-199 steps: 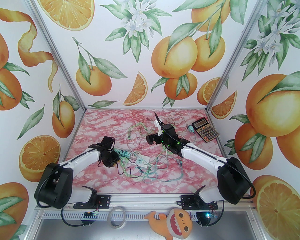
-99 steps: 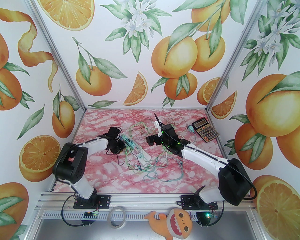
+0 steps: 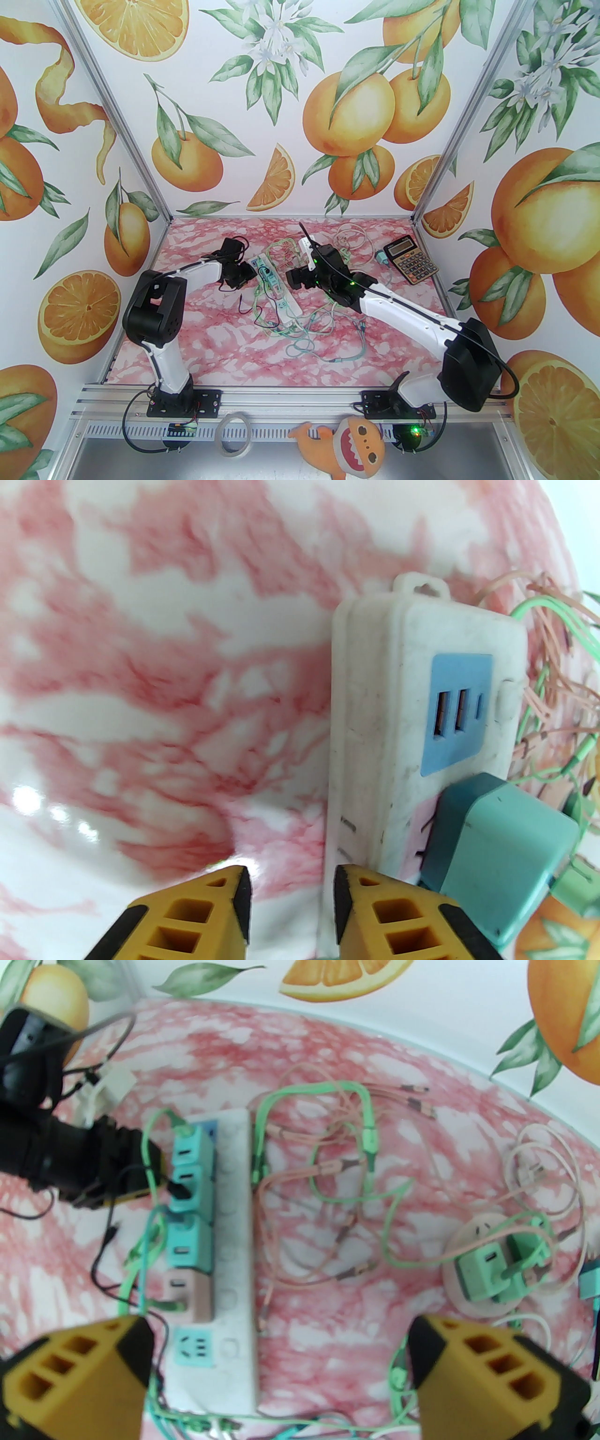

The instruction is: Pull the plug off the socket

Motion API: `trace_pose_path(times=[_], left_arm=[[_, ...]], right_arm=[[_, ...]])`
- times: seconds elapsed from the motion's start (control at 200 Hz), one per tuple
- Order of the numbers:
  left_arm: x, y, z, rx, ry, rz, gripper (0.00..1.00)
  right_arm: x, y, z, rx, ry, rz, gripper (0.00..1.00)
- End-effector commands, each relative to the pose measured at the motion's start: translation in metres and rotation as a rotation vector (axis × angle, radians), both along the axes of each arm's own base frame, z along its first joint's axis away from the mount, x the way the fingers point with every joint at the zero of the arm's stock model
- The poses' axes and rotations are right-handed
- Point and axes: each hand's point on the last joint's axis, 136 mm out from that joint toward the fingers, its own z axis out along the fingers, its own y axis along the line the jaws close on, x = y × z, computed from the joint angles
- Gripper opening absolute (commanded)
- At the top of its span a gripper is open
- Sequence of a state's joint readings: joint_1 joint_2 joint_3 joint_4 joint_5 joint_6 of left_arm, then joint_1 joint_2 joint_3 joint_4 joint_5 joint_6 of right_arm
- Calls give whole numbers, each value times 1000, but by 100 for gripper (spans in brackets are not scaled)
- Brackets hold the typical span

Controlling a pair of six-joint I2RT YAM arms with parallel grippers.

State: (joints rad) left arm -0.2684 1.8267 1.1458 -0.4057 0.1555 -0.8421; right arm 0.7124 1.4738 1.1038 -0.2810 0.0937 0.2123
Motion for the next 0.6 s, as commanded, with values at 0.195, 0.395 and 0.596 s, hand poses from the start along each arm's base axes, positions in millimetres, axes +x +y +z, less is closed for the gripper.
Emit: trace_pose_path(times=[0.195,0.395,0.596], left_arm=[[-26,22,83,55,-233,-51,54],[-31,-12,112,-106,-388,-145,72],[-46,-51,106,-144,-389,-270,77]], right_arm=[[-19,44,-27,20,168,56,73],[-19,53,-57,-32,251,54,70],[-14,46,-82,-118,285,1,65]])
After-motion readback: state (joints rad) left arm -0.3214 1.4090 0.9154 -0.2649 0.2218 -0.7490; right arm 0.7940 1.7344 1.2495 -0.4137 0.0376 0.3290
